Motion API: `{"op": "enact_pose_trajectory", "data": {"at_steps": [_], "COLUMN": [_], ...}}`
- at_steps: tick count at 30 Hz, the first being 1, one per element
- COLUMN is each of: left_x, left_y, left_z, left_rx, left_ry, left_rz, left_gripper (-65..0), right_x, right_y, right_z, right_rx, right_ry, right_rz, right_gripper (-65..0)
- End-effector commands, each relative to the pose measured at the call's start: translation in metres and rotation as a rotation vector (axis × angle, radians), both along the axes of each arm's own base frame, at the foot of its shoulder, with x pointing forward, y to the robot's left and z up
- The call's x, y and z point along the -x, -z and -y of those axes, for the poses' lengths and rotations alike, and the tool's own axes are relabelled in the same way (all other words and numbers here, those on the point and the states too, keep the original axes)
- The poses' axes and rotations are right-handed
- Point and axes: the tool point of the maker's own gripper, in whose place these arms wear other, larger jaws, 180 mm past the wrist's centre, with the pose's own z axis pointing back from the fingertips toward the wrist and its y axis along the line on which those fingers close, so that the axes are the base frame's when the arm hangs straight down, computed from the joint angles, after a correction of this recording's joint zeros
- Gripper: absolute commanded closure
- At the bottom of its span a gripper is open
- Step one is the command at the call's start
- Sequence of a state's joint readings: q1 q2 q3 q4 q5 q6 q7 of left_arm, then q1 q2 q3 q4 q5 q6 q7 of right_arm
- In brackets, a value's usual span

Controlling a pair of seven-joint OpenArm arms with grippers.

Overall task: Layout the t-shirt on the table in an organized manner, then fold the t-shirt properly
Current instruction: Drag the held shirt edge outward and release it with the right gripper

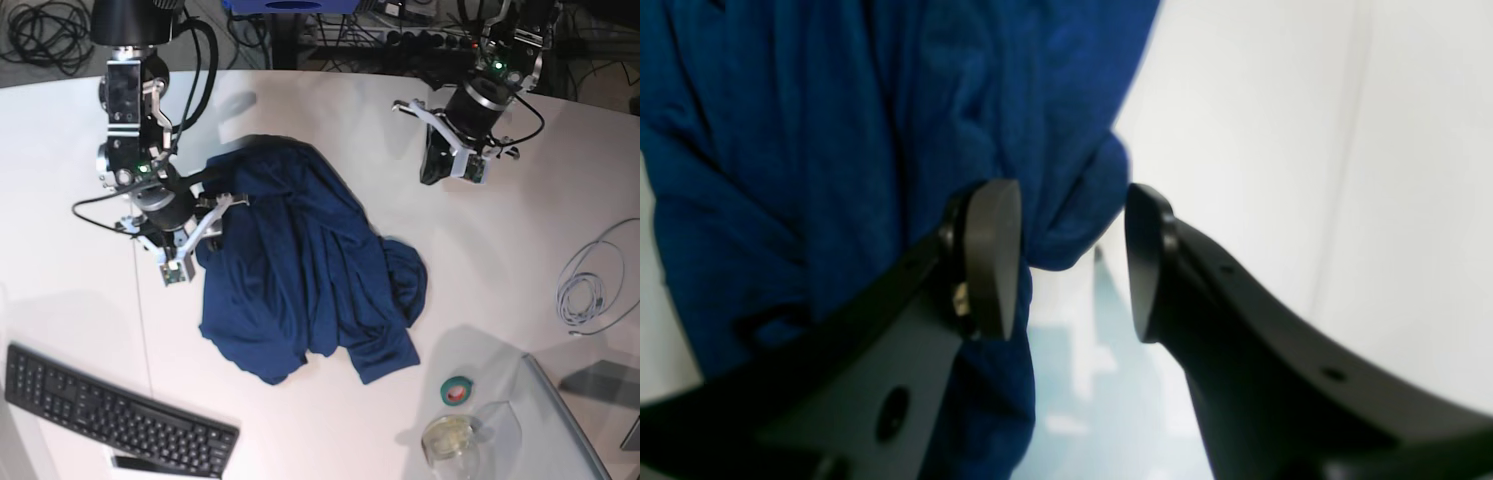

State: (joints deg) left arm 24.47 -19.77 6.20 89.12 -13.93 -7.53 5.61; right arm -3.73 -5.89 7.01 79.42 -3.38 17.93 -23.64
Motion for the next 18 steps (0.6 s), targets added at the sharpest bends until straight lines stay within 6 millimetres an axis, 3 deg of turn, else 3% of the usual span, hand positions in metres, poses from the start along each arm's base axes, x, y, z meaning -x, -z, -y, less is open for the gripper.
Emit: {"op": "enact_pose_trajectory", "data": {"at_steps": [1, 3, 7, 11, 18], "left_x": [-0.008, -0.006, -0.005, -0.006, -0.009], "left_y": [-0.012, -0.011, -0.014, -0.013, -0.014], "left_z": [-0.001, -0.004, -0.026, -0.032, -0.028], "left_rx": [0.007, 0.002, -0.021, -0.03, -0.022], "left_ry": [0.001, -0.004, -0.056, -0.069, -0.065], "left_rz": [0.047, 0.043, 0.049, 0.048, 0.054], "left_gripper": [0.0, 0.0, 0.0, 0.0, 0.0], "right_x": [-0.014, -0.018, -0.034, -0.041, -0.04], "right_y": [-0.007, 0.0, 0.002, 0.01, 0.01], "right_z": [-0.003, -0.005, 0.018, 0.03, 0.02], "right_rx": [-0.011, -0.017, -0.041, -0.062, -0.158], "right_ry": [0.002, -0.003, 0.089, 0.137, 0.165], "right_rz": [0.036, 0.015, 0.007, -0.022, -0.025], "right_gripper": [-24.9, -24.6, -24.8, -24.9, -24.8]}}
